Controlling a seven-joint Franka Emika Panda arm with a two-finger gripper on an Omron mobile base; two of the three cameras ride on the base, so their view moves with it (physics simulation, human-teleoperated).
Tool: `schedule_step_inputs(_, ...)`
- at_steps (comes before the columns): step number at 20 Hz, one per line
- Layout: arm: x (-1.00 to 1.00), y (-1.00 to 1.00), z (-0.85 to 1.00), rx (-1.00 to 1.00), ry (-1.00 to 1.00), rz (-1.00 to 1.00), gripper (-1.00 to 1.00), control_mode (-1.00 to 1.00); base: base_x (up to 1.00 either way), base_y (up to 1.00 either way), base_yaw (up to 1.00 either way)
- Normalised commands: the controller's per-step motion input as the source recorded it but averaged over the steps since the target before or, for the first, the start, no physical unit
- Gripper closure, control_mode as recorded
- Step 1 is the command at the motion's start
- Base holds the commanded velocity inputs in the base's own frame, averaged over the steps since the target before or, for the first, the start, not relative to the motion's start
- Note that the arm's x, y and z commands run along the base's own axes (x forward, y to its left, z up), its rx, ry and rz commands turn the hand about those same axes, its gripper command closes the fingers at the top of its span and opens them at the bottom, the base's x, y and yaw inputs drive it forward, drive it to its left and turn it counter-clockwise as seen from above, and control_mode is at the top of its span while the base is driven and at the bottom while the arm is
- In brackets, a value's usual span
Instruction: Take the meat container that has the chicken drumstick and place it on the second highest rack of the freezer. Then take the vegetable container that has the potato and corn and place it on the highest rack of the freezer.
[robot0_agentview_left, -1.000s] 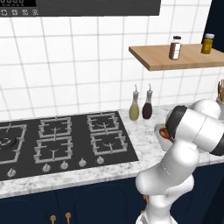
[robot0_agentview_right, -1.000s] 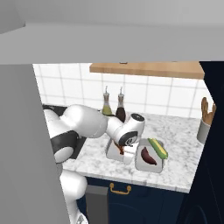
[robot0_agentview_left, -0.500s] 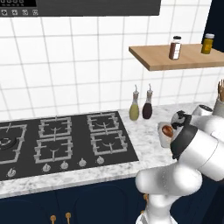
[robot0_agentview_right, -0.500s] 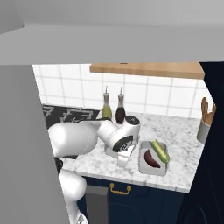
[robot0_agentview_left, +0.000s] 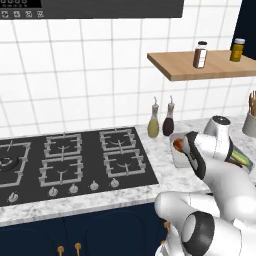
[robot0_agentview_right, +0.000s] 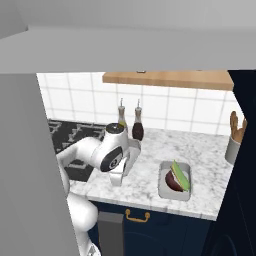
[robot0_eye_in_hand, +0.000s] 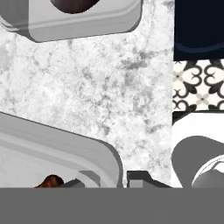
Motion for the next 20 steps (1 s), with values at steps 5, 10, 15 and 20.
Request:
schedule_step_inputs(5, -0.75, 0.0, 1.0, -0.03, 0.23, 0.03, 1.0, -1.0, 0.0, 0.0, 0.0)
schedule_step_inputs(10, -0.57, 0.0, 1.0, 0.05, -0.01, 0.02, 1.0, -1.0, 0.0, 0.0, 0.0)
schedule_step_inputs(15, -0.5, 0.0, 0.76, 0.11, -0.02, 0.0, 1.0, -1.0, 0.0, 0.0, 0.0)
schedule_step_inputs(20, -0.38, 0.04, 0.2, 0.01, 0.09, 0.0, 1.0, -1.0, 0.0, 0.0, 0.0)
